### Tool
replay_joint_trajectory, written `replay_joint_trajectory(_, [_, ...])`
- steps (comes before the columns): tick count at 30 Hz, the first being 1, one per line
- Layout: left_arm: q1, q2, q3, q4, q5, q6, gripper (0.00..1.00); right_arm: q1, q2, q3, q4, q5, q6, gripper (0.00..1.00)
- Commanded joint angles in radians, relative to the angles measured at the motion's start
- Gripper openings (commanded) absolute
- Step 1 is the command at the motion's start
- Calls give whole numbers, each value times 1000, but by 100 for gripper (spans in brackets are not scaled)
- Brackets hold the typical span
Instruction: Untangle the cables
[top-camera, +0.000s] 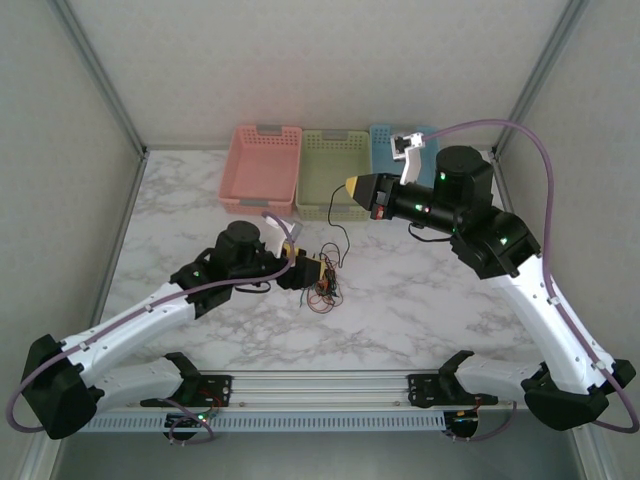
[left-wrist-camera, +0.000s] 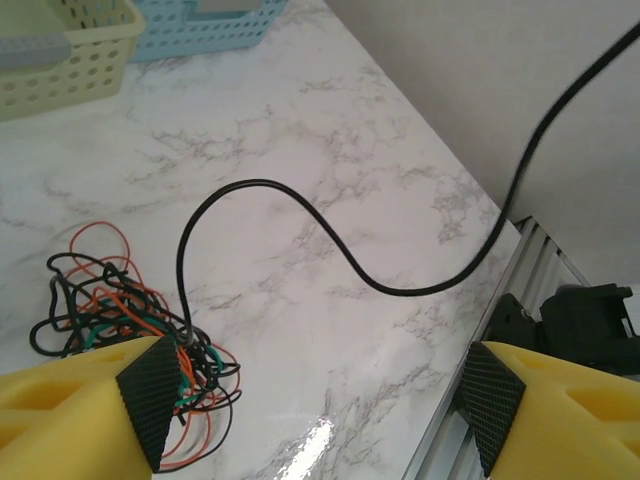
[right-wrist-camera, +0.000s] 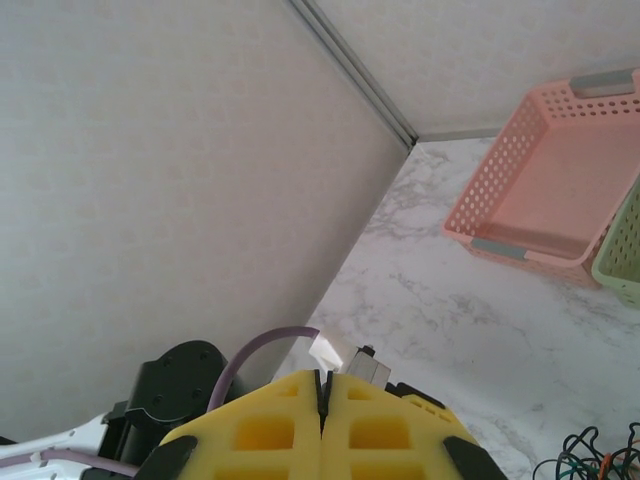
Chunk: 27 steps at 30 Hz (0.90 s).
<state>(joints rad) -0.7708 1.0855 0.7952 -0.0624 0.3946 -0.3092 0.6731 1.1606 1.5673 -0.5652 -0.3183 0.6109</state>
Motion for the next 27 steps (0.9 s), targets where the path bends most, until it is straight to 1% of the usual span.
replay_joint_trajectory(1, [-5, 4, -18, 73, 41, 48, 77, 6, 7, 25, 16, -13, 18, 0])
replay_joint_trajectory(6, [-5, 44, 13, 53, 9, 111, 76, 6, 12, 29, 10, -3, 25, 0])
replay_joint_trajectory(10, [-5, 47, -15, 47, -23, 145, 75, 5, 20, 48, -27, 29, 15, 0])
replay_joint_trajectory(14, [-6, 22, -56, 30, -62, 150, 75, 5, 26, 55, -43, 37, 17, 0])
replay_joint_trajectory(20, [-5, -39, -168, 126, -102, 160, 75, -1, 15, 55, -62, 50, 20, 0])
replay_joint_trajectory(24, [-6, -59, -188, 138, -144, 197, 75, -3, -4, 30, -47, 55, 16, 0])
replay_joint_trajectory(25, [-7, -62, -194, 153, -167, 203, 74, -3, -3, 28, -45, 53, 16, 0])
replay_joint_trajectory(27, [-7, -72, -220, 195, -172, 228, 74, -3, -2, 28, -43, 42, 14, 0])
